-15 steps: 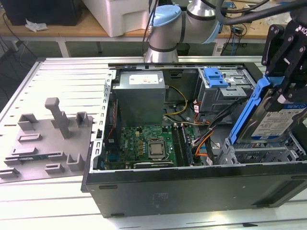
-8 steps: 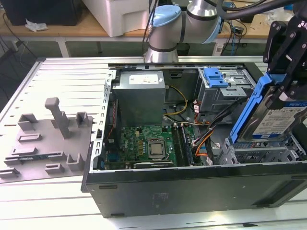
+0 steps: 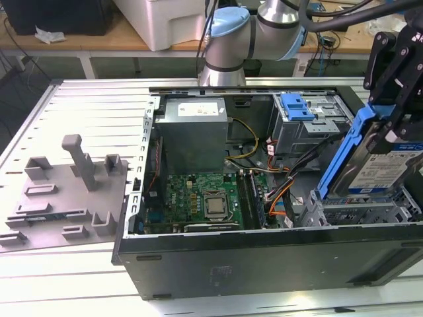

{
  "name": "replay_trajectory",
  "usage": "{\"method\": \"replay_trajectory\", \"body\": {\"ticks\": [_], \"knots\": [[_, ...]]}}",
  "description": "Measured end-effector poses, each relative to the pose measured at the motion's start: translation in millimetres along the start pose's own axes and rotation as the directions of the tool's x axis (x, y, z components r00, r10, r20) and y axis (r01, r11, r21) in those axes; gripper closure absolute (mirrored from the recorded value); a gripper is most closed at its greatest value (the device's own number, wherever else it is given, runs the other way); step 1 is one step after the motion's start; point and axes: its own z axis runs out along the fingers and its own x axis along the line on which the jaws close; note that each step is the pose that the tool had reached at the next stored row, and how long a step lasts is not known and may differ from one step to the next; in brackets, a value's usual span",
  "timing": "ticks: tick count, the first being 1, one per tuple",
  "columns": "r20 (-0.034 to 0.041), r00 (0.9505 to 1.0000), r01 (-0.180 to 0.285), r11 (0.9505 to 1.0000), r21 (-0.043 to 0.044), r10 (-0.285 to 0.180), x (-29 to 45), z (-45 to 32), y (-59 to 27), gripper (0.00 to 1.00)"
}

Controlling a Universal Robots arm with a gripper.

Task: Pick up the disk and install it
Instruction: 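Pick up the disk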

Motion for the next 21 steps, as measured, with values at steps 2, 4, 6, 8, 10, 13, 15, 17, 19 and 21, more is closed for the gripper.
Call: {"method": "replay_trajectory", "body": {"ticks": [2,4,6,8,10,13,15,17,19,21], "knots": [[0.0002,1.0,-0.001,1.0,0.0,0.001,0.1,0.8,0.0,0.63],[0.0,1.0,-0.002,1.0,0.0,0.002,0.1,1.7,-0.1,0.63],[-0.0001,1.0,-0.002,1.0,0.0,0.002,0.1,2.0,0.0,0.63],[0.0004,1.0,-0.002,1.0,0.0001,0.002,-0.1,2.3,0.4,0.63],[-0.0001,1.0,-0.002,1.0,0.0001,0.002,-0.4,2.0,0.6,0.63],[-0.0001,1.0,-0.002,1.0,0.0001,0.002,-1.0,1.8,0.7,0.63],[-0.0008,1.0,-0.002,1.0,0.0001,0.002,-2.2,1.4,0.7,0.63],[-0.0025,1.0,-0.002,1.0,0.0001,0.002,-3.4,1.0,0.8,0.63],[-0.0036,1.0,-0.002,1.0,0.0002,0.002,-3.4,0.9,0.8,0.63],[-0.0036,1.0,-0.002,1.0,0.0002,0.002,-3.3,0.9,0.8,0.63]]}}
